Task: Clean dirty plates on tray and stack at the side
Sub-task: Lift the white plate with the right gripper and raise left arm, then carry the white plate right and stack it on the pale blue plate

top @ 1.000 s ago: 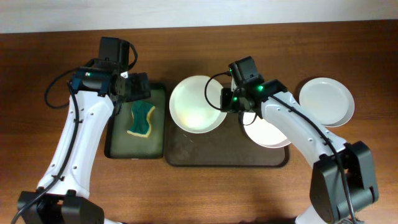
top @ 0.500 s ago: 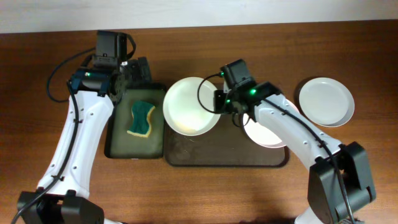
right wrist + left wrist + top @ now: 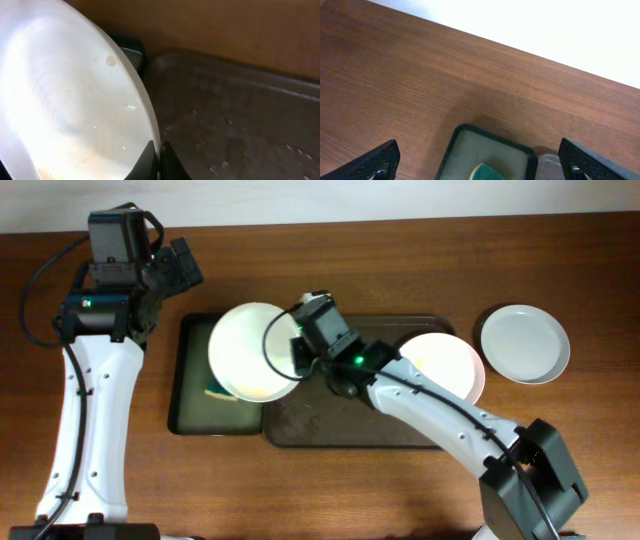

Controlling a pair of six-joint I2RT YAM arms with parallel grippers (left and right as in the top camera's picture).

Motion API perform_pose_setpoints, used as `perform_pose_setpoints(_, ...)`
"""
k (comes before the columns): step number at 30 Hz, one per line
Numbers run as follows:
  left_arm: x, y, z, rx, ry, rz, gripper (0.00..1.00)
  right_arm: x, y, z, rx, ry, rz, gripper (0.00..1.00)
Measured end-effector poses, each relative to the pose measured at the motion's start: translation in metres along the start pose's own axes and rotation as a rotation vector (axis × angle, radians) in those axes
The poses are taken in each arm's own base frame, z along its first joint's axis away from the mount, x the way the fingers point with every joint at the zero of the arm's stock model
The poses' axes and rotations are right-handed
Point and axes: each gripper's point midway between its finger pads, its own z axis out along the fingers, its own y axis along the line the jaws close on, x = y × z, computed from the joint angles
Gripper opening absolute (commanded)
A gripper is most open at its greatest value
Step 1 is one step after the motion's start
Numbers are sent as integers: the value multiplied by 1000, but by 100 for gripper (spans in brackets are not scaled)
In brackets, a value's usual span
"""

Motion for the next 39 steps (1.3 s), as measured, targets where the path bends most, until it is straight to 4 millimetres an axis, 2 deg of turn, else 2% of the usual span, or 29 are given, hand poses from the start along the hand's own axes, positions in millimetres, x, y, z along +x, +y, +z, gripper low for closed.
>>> perform_pose_setpoints(12, 0, 0, 0, 0, 1, 0, 100, -25, 59, -15, 16, -238, -166, 4)
perform_pose_setpoints(20, 0, 0, 0, -1, 2, 0, 99, -31, 72, -26, 154, -340, -386, 4)
perform_pose_setpoints(23, 0, 0, 0, -1, 2, 0, 99, -34, 84, -36, 211, -391, -502, 4)
perform_pose_setpoints(32, 0, 0, 0, -1, 2, 0, 100, -12, 127, -61, 287, -436, -765, 4)
perform_pose_setpoints(39, 0, 0, 0, -1, 2, 0, 99, -10, 128, -70, 358, -447, -816, 4)
